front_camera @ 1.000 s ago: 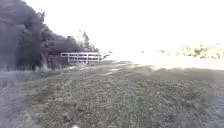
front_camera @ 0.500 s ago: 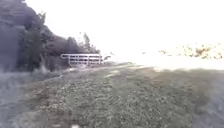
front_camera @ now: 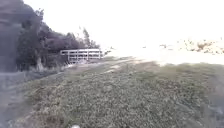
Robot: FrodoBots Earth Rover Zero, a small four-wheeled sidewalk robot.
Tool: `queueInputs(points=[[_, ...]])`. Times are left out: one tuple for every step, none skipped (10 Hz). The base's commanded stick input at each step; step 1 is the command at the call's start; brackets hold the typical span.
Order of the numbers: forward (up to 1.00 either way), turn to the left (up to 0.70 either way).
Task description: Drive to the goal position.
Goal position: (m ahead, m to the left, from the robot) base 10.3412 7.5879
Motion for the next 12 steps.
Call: queueInputs(points=[[0.45, 0.00], [0.45, 0.00], [0.45, 0.00], [0.45, 0.00], [0.45, 0.00], [0.45, 0.00], [0.45, 0.00], [0.45, 0.00], [0.45, 0.00], [0.45, 0.00], [0.45, 0.00], [0.45, 0.00]])
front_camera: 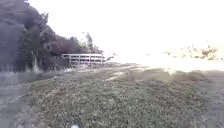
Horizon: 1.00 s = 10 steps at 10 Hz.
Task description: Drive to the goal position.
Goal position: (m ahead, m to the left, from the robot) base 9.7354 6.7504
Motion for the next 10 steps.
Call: queueInputs(points=[[0.45, 0.00], [0.45, 0.00], [0.45, 0.00], [0.45, 0.00], [0.29, 0.00], [0.10, 0.00], [0.00, 0.00], [0.00, 0.00], [0.00, 0.00], [0.00, 0.00]])
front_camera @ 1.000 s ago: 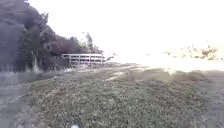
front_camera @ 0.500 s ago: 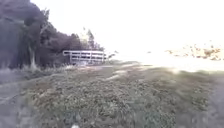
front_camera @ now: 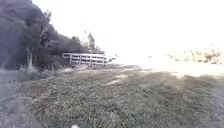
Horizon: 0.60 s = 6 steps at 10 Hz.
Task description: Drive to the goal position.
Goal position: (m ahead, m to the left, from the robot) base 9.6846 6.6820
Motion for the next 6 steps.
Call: queueInputs(points=[[0.00, 0.00], [0.00, 0.00], [0.00, 0.00], [0.00, 0.00], [0.00, 0.00], [0.45, -0.12]])
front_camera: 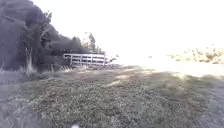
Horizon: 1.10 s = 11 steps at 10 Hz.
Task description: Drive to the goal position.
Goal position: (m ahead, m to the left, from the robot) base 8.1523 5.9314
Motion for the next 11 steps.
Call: queueInputs(points=[[0.45, -0.19], [0.45, -0.26], [0.45, -0.26], [0.45, -0.25], [0.45, 0.00], [0.45, 0.00], [0.45, 0.00], [0.45, 0.00], [0.45, 0.00], [0.45, -0.10], [0.45, -0.21]])
